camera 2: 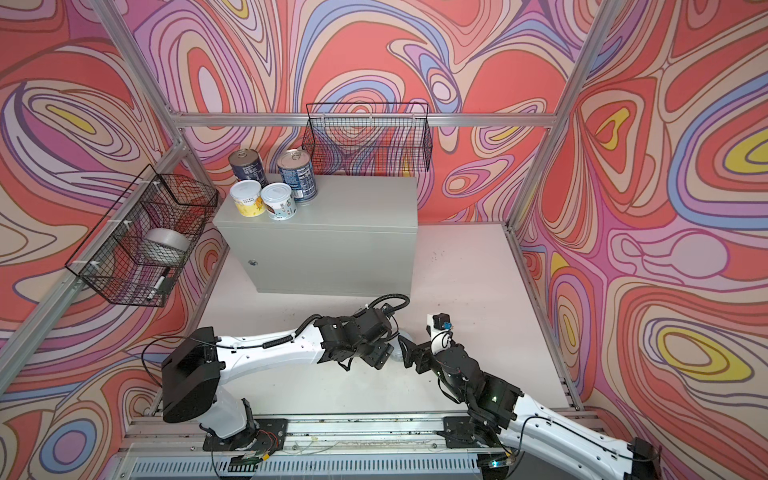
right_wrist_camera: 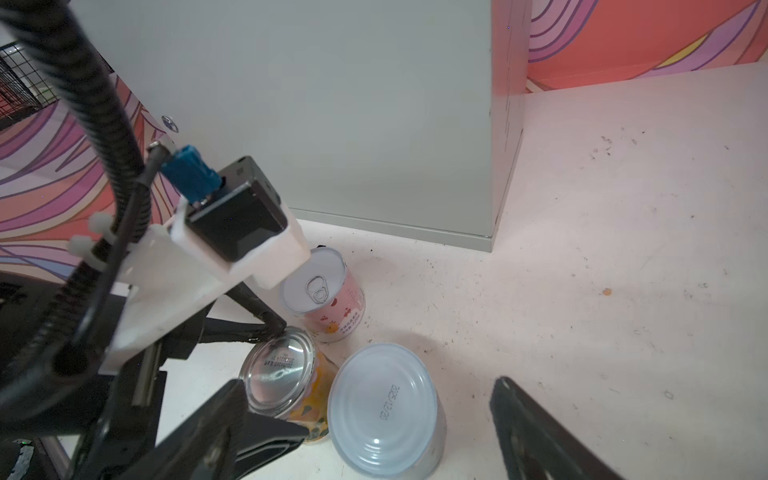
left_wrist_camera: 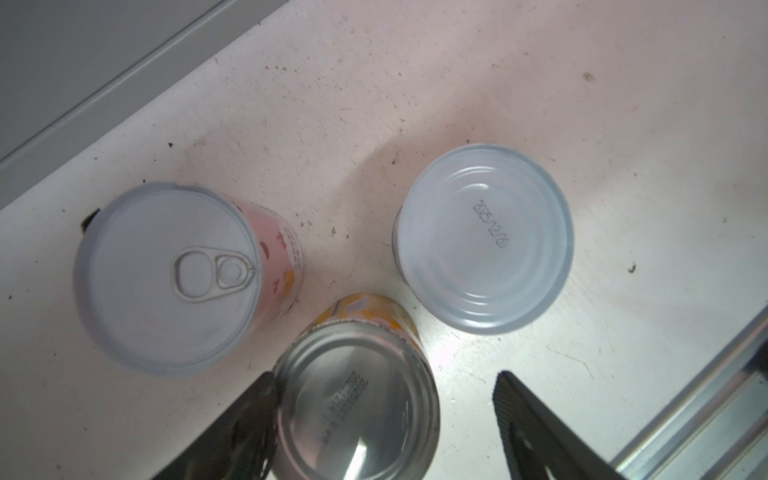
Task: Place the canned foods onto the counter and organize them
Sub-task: 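Lower the left gripper over the orange-printed juice can and close on it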
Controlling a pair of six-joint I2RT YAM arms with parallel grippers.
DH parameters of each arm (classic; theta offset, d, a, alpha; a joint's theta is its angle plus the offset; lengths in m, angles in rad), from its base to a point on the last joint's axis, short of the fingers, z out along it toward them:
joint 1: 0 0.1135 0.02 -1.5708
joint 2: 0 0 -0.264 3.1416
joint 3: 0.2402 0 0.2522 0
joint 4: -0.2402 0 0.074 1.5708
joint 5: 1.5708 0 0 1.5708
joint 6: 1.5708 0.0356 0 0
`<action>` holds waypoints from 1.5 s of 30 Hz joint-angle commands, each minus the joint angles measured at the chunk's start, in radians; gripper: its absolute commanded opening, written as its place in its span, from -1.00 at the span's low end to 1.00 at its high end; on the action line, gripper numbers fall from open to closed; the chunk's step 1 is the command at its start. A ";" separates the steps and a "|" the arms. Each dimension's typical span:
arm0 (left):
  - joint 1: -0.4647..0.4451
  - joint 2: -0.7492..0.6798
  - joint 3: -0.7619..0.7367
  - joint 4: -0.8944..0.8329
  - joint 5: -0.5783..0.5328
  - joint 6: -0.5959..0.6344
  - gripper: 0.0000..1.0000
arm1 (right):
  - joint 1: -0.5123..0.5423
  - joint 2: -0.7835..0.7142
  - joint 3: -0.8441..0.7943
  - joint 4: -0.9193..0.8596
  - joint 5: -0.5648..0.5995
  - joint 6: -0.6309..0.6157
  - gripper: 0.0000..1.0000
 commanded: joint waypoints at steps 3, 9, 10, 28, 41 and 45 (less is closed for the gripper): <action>-0.046 0.020 0.038 -0.090 -0.178 -0.010 0.70 | 0.001 0.003 0.005 0.026 0.005 -0.014 0.88; -0.054 -0.001 0.037 -0.084 -0.216 -0.061 0.71 | 0.000 0.049 0.012 0.076 -0.009 -0.025 0.88; -0.054 0.000 0.036 -0.080 -0.212 -0.063 0.70 | 0.001 0.061 0.013 0.090 -0.011 -0.027 0.88; -0.036 0.085 0.045 -0.093 -0.145 -0.129 0.67 | 0.000 0.097 0.023 0.098 -0.011 -0.040 0.88; -0.011 0.067 0.009 -0.063 -0.086 -0.154 0.69 | 0.001 0.035 0.001 0.057 0.017 -0.015 0.88; -0.002 0.066 -0.009 -0.055 -0.072 -0.159 0.55 | 0.001 0.042 0.004 0.056 0.016 -0.020 0.88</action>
